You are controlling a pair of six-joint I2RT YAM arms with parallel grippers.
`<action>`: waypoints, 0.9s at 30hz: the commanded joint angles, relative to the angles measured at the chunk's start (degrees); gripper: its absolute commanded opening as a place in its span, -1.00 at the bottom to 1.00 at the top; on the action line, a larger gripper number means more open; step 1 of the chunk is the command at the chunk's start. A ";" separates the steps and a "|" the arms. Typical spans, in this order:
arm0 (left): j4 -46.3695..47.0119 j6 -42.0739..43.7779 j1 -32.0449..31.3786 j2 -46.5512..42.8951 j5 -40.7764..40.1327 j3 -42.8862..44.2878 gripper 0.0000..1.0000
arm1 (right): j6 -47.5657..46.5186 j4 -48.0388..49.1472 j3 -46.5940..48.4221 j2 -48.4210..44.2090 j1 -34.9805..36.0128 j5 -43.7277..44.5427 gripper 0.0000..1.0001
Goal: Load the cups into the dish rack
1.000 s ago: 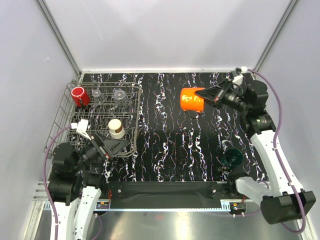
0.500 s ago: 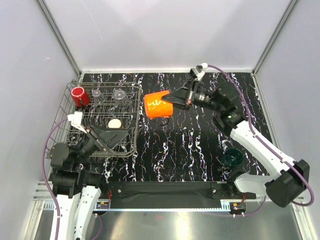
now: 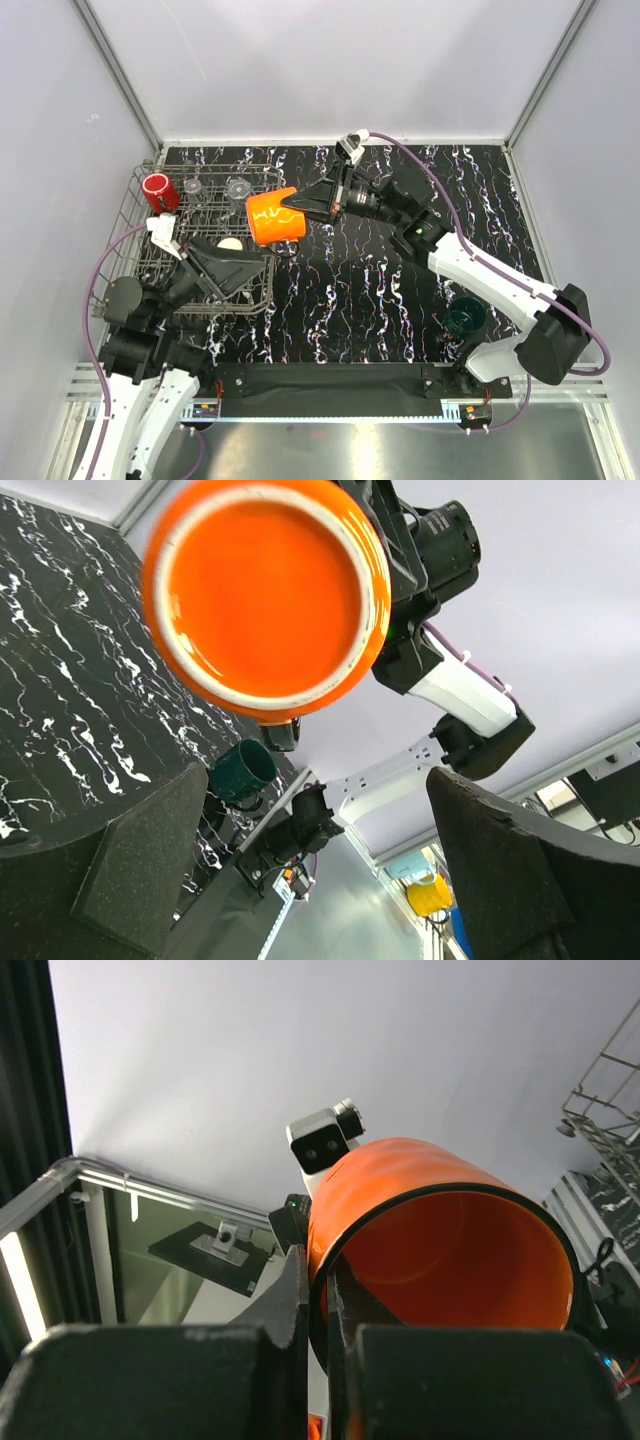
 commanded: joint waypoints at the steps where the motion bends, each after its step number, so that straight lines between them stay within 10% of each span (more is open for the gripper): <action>1: 3.96 2.15 -3.10 1.32 -3.59 -0.68 0.98 | 3.88 10.66 4.42 0.91 1.58 4.54 -1.00; 13: 5.90 2.06 -7.15 3.08 -8.87 -1.47 0.67 | 5.56 13.48 5.30 4.96 7.99 8.94 -1.00; 22: 2.12 1.80 -7.24 1.51 -12.02 -2.18 -0.85 | 5.29 13.75 2.75 3.55 9.14 10.26 -1.00; 27: -0.43 1.62 -7.24 -0.25 -14.05 -2.79 -1.00 | 5.56 13.66 -0.32 2.24 9.14 9.91 -1.00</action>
